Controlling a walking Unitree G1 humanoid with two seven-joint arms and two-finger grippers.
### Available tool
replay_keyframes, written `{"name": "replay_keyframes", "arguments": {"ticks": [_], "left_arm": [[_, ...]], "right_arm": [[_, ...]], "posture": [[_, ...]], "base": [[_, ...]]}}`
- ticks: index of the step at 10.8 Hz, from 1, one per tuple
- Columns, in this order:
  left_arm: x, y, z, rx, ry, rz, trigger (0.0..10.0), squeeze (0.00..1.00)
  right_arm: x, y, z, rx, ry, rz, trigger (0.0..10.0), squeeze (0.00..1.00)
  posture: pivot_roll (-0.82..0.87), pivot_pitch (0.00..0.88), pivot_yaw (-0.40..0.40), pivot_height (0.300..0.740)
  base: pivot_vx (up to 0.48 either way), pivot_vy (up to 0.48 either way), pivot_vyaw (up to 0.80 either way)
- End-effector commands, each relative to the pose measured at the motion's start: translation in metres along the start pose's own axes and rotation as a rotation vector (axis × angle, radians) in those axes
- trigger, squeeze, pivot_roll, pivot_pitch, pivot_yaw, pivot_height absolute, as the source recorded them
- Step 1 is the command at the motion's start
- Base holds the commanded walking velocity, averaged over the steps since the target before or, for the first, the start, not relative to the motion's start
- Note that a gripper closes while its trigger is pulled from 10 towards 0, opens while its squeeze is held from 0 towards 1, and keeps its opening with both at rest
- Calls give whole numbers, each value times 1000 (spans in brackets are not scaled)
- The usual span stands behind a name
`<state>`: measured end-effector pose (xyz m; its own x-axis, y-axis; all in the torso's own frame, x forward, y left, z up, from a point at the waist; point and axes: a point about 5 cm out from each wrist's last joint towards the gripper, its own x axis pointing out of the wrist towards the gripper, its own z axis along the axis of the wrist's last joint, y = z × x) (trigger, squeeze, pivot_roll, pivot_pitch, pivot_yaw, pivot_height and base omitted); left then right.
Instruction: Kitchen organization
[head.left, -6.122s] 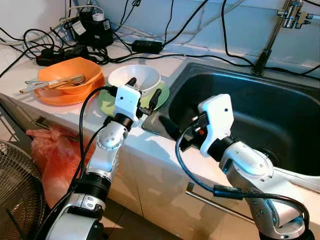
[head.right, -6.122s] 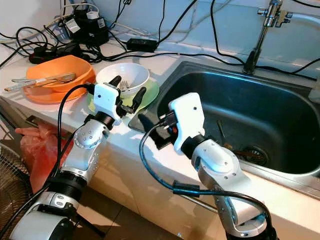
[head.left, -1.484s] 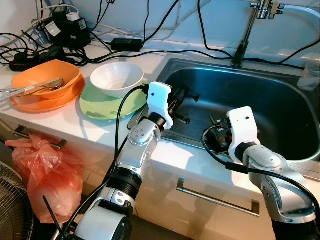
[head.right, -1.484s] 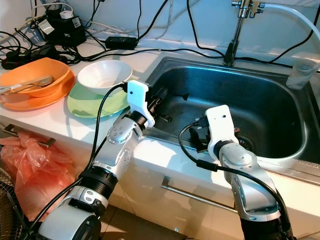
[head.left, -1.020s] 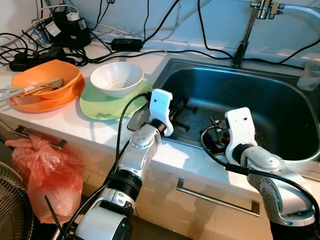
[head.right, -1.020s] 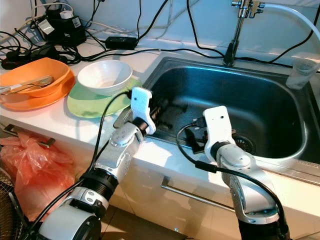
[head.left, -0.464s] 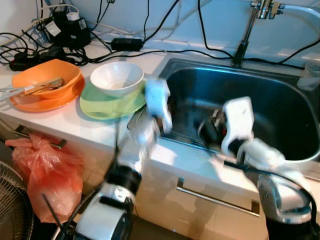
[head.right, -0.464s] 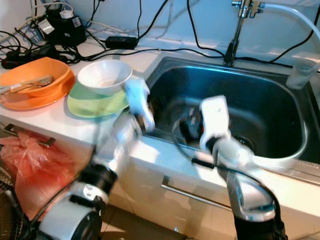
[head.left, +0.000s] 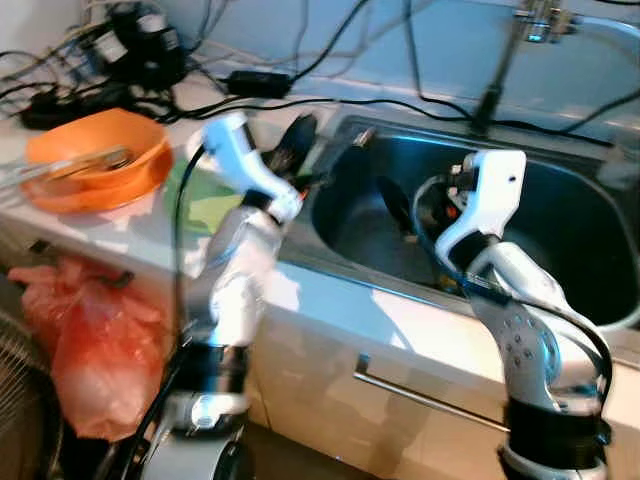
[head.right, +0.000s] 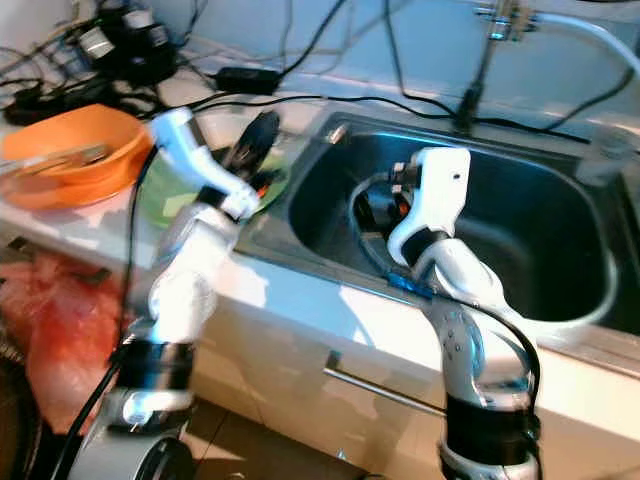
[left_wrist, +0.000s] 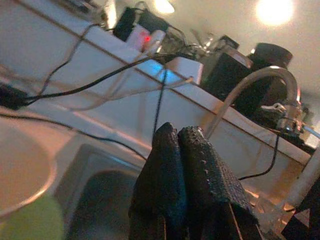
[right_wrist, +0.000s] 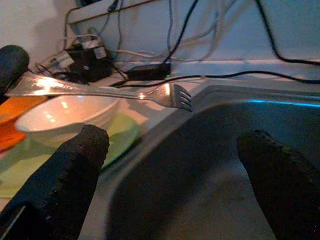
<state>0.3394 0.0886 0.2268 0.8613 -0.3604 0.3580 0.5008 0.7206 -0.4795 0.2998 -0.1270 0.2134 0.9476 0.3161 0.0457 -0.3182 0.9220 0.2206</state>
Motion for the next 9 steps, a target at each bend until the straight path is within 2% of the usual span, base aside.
{"name": "replay_keyframes", "arguments": {"ticks": [1,3,4,6,7,9], "left_arm": [[-2,-7,9,-46,-9,-25,10000,0],[-13,-11,15,-220,21,-16,10000,0],[-12,-13,16,-309,23,-17,10000,0],[-13,-16,17,-411,37,-25,10000,0],[-15,-15,17,-444,46,-13,10000,0],[-16,-12,12,-491,61,12,10000,0]], "right_arm": [[4,-2,2,52,-27,3,10000,0],[14,-1,-6,260,-28,-2,10000,0],[19,5,-13,446,-23,-8,10000,0],[25,15,-17,628,-42,0,10000,0],[29,22,-18,717,-50,22,10000,0],[34,30,-14,782,-60,72,10000,0]], "posture": [[-45,0,-10,740],[-11,0,-10,740],[-8,0,-7,740],[3,0,0,740],[9,0,7,740],[6,0,21,740]], "base": [[0,0,0],[0,0,0],[0,0,0],[0,0,0],[0,0,0],[0,0,0]]}}
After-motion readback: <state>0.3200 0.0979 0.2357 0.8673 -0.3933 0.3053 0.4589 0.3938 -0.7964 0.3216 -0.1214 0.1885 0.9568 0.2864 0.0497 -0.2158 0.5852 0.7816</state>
